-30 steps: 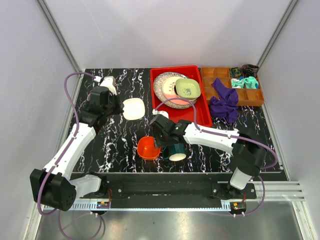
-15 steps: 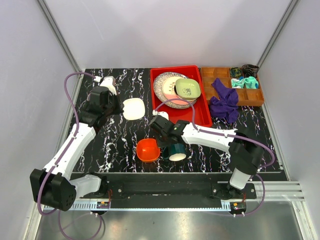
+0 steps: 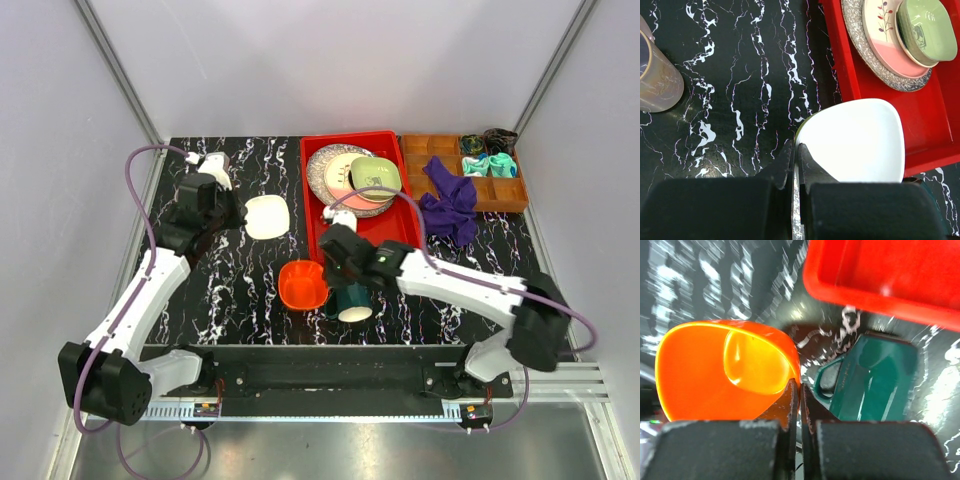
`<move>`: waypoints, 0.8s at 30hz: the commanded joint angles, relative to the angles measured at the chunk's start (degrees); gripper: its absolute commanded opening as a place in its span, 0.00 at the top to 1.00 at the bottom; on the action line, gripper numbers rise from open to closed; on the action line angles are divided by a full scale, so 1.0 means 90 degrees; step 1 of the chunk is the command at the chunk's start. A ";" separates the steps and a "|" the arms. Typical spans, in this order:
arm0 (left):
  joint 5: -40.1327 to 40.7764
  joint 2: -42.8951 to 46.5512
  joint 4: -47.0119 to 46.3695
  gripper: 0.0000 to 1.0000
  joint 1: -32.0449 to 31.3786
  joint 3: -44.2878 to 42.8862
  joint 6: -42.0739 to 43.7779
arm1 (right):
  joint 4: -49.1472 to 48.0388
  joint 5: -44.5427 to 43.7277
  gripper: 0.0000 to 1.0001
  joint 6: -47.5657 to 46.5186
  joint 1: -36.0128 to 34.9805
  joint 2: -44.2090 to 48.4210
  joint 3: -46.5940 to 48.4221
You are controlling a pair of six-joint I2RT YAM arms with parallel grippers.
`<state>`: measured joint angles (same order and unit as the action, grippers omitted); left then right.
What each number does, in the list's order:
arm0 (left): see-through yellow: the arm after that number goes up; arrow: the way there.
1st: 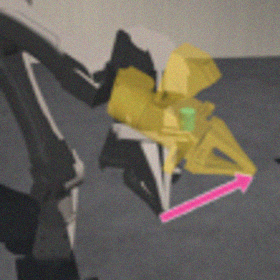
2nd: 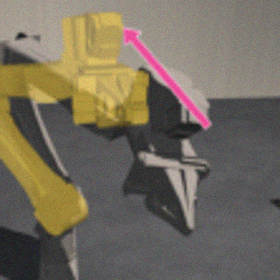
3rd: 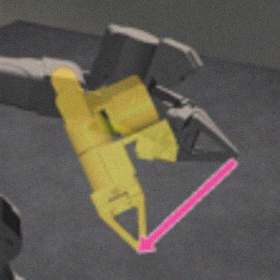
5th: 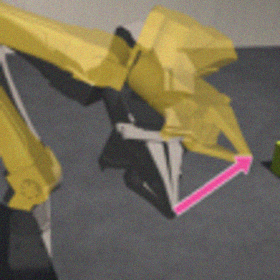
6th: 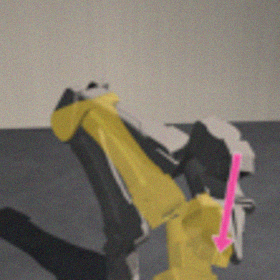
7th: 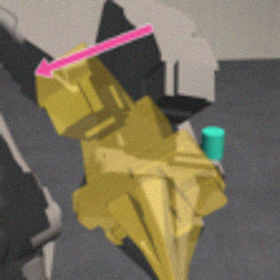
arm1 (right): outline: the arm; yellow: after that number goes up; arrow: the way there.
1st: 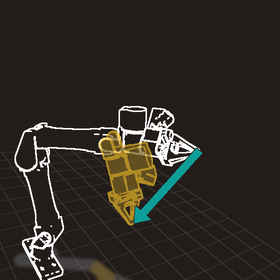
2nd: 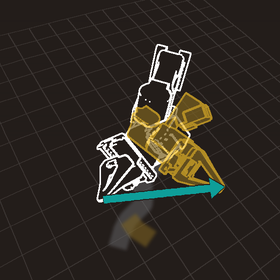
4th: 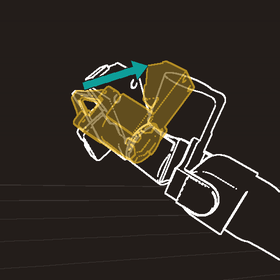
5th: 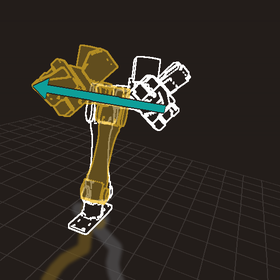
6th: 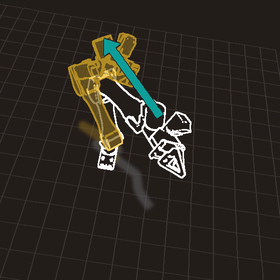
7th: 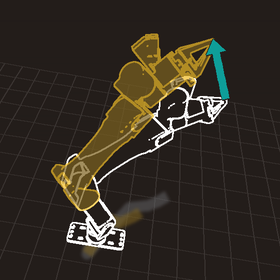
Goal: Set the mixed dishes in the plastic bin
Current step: Pick up the bowl from the center of the board, then place the bowl in the plastic bin.
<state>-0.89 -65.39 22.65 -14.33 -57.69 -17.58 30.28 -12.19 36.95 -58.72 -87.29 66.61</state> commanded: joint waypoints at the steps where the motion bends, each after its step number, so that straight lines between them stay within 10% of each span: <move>1: -0.0019 0.0253 -0.0330 1.00 0.0039 -0.0055 -0.0058 | -0.0007 -0.0667 1.00 -0.0042 0.0166 0.1152 0.0255; 24: -0.0087 0.0331 -0.0251 1.00 0.0039 0.0023 -0.0019 | 0.0141 -0.0590 1.00 -0.1820 0.3339 0.0060 0.1203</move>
<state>-0.89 -64.84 23.05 -14.26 -57.65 -17.58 34.81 -18.33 23.09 -31.68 -85.86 74.98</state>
